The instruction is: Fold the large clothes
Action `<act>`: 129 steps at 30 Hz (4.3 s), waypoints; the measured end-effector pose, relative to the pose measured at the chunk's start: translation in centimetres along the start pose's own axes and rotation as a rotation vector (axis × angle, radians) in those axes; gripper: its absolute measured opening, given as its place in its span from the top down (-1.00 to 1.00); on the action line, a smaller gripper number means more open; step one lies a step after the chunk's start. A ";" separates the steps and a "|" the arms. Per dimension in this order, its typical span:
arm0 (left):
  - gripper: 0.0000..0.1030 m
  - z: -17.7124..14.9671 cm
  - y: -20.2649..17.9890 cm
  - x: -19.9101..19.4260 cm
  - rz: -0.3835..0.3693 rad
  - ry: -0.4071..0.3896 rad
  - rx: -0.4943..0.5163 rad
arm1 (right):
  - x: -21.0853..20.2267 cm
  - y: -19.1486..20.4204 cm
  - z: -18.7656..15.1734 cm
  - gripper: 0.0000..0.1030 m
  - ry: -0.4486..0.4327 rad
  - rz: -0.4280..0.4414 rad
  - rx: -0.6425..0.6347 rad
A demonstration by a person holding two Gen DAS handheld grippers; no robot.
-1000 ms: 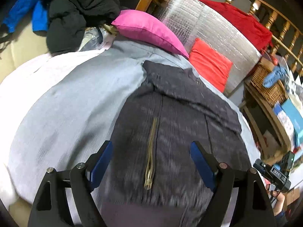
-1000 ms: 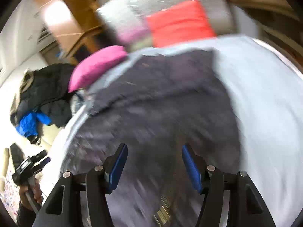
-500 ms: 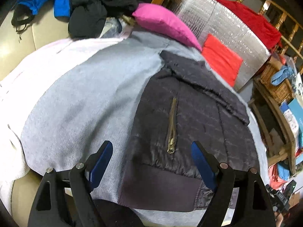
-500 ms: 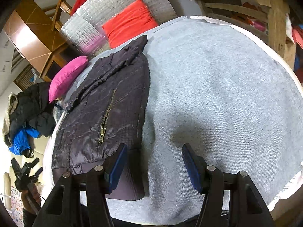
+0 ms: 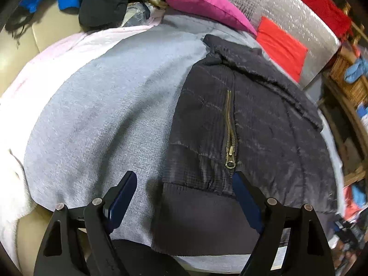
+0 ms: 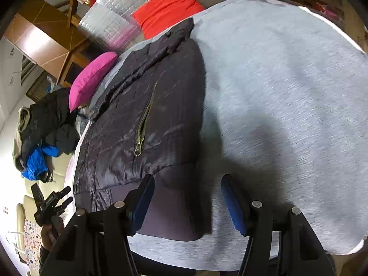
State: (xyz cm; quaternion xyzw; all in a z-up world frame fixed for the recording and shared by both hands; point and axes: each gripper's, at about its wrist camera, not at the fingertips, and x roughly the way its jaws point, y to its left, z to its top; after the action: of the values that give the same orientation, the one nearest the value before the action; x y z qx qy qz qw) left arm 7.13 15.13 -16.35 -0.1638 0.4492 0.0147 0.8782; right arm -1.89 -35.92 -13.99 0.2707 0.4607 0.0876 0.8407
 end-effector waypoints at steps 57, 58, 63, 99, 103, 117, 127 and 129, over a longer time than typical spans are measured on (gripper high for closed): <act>-0.40 -1.1 -1.7 2.9 -0.039 0.060 0.099 | 2.1 2.4 -0.6 -0.16 -0.016 0.018 -0.011; -0.36 -1.0 -1.7 2.9 -0.045 0.061 0.098 | 2.2 2.6 -0.6 -0.02 -0.012 0.007 -0.023; 0.52 -0.9 -1.4 2.5 -0.041 0.055 0.098 | 2.5 2.9 -0.5 0.68 0.014 -0.036 -0.046; 0.79 0.2 -0.6 1.9 -0.102 0.085 0.043 | 2.2 2.8 1.0 0.81 0.056 -0.030 -0.094; 0.82 -0.3 -0.4 0.0 -0.108 0.054 0.063 | 1.0 3.4 0.8 0.84 0.066 -0.034 -0.137; 0.57 -1.4 0.3 0.3 -0.101 0.108 0.026 | -0.4 1.0 -0.4 0.50 0.114 0.023 -0.077; 0.14 -0.4 -0.7 3.1 -0.072 0.108 0.024 | 1.6 1.6 -1.4 0.33 0.123 -0.025 -0.102; 0.53 -0.5 -0.4 3.0 -0.093 0.119 0.029 | 1.8 1.1 -1.7 0.53 0.123 -0.033 -0.090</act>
State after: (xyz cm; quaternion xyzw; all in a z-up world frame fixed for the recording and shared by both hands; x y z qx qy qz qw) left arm 8.60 14.23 -18.85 -0.1722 0.4926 -0.0427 0.8520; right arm -2.12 -33.64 -15.45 0.2191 0.5116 0.1108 0.8234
